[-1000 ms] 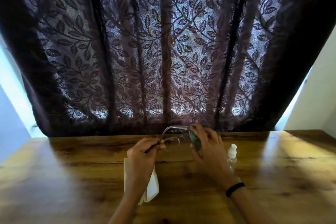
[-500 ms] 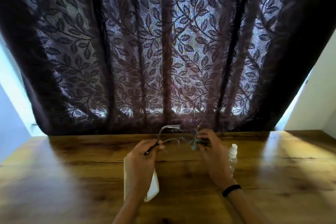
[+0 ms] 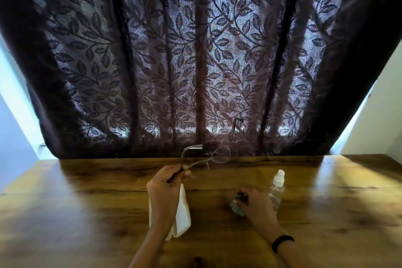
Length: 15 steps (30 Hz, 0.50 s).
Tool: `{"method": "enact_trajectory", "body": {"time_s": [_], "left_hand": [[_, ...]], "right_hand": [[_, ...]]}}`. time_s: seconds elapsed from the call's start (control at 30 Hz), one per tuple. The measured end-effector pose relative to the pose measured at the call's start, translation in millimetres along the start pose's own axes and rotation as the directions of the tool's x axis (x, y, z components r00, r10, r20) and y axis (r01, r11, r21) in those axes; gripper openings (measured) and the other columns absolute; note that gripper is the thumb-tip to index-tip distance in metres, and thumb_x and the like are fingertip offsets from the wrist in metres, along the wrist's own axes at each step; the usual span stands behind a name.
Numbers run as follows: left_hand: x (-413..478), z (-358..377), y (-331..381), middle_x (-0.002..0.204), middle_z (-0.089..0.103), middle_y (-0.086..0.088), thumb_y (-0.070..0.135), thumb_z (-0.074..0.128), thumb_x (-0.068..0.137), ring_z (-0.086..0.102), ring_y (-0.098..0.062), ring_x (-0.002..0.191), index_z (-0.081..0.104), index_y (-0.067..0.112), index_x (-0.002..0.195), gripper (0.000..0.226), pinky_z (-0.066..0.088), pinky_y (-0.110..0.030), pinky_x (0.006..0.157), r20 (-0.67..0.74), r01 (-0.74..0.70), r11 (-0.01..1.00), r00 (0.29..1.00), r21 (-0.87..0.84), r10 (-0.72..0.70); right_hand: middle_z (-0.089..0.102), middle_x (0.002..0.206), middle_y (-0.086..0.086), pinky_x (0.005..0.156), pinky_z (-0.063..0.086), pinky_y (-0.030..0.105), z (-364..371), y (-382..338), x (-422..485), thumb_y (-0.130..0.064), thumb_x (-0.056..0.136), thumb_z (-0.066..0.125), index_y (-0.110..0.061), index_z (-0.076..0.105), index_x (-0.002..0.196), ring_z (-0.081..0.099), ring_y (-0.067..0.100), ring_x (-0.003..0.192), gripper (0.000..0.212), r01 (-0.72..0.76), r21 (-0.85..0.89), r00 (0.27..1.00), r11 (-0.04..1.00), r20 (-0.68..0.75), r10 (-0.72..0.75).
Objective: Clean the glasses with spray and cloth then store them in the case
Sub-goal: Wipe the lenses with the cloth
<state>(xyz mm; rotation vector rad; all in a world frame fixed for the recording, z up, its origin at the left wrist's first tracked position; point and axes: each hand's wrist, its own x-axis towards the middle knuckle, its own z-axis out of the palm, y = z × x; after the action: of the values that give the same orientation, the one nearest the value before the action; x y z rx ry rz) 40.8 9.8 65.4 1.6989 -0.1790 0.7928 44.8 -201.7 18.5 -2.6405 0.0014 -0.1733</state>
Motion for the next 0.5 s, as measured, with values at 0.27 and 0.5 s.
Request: {"method": "enact_trajectory", "body": {"time_s": [0.27, 0.5], "left_hand": [[1.2, -0.4, 0.7, 0.073, 0.069, 0.005, -0.009, 0.068, 0.071, 0.068, -0.002, 0.067, 0.066, 0.029, 0.08, 0.039, 0.054, -0.012, 0.063, -0.011, 0.039, 0.999, 0.999, -0.033, -0.039], [2.8, 1.7, -7.3, 0.076, 0.074, 0.008, -0.006, 0.066, 0.074, 0.07, -0.012, 0.07, 0.071, 0.032, 0.075, 0.038, 0.058, -0.022, 0.066, 0.067, 0.206, 0.966, 0.978, -0.159, -0.197]], "right_hand": [[0.058, 0.077, -0.014, 0.054, 0.035, 0.01, -45.8, -16.6, 17.4, -0.025, 0.08, 0.068, -0.019, 0.068, 0.09, 0.051, -0.002, 0.067, 0.011, 0.055, 0.394, 0.979, 0.917, -0.201, 0.027], [0.059, 0.07, 0.001, 0.048, 0.042, 0.014, -74.9, -41.4, 18.7, -0.023, 0.085, 0.059, -0.012, 0.067, 0.101, 0.048, 0.005, 0.055, 0.021, 0.01, 0.872, 0.991, 0.489, -0.072, 0.109]]}}
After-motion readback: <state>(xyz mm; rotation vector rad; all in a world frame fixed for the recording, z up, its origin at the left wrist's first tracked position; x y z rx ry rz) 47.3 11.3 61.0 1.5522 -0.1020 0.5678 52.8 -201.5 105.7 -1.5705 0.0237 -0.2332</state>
